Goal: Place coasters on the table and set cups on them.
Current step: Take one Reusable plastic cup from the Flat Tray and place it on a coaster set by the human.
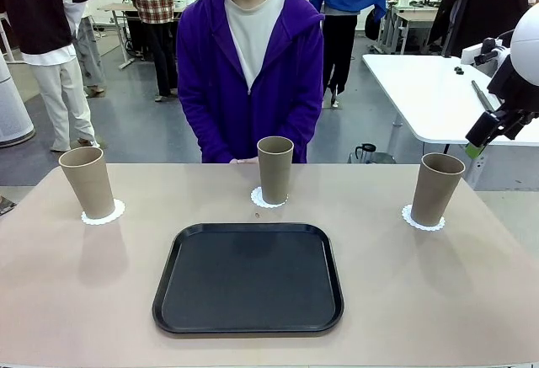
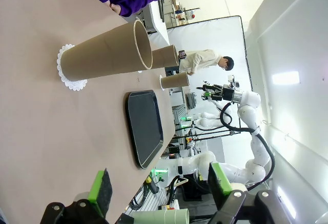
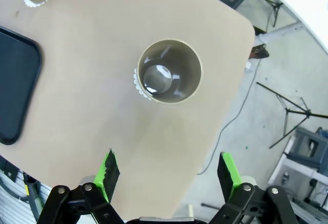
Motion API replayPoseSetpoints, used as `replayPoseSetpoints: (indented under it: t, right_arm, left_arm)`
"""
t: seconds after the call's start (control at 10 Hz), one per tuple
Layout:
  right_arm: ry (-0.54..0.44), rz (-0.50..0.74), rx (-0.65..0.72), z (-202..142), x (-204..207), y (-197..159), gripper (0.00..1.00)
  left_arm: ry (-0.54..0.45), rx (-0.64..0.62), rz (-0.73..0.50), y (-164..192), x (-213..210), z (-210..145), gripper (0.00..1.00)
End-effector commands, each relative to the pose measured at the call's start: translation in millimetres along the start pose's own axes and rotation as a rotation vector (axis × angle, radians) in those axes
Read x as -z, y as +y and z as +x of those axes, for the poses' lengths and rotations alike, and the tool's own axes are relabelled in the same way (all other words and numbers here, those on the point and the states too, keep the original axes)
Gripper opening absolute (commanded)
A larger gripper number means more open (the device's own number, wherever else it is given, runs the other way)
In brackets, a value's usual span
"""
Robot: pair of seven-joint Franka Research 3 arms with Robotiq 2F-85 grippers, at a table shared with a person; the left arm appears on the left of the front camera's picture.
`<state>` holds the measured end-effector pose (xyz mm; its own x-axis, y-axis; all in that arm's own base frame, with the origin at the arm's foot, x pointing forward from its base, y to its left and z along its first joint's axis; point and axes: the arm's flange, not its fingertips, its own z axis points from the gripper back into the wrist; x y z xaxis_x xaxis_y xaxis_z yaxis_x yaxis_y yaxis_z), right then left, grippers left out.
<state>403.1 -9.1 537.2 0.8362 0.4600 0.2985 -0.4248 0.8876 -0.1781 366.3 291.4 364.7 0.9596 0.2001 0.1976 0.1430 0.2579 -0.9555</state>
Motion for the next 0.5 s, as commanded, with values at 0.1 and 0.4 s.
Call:
replayPoseSetpoints:
  t: [0.1,0.4]
  right_arm:
    - [-0.003,-0.025,0.003,0.8,1.0,1.0,1.00]
    - [0.014,0.212,0.116,-32.5,-11.3,-34.8,1.00]
  left_arm:
    - [-0.004,0.000,0.003,-2.1,-1.9,-1.1,1.00]
    - [-0.004,0.000,0.003,-2.1,-1.9,-1.1,1.00]
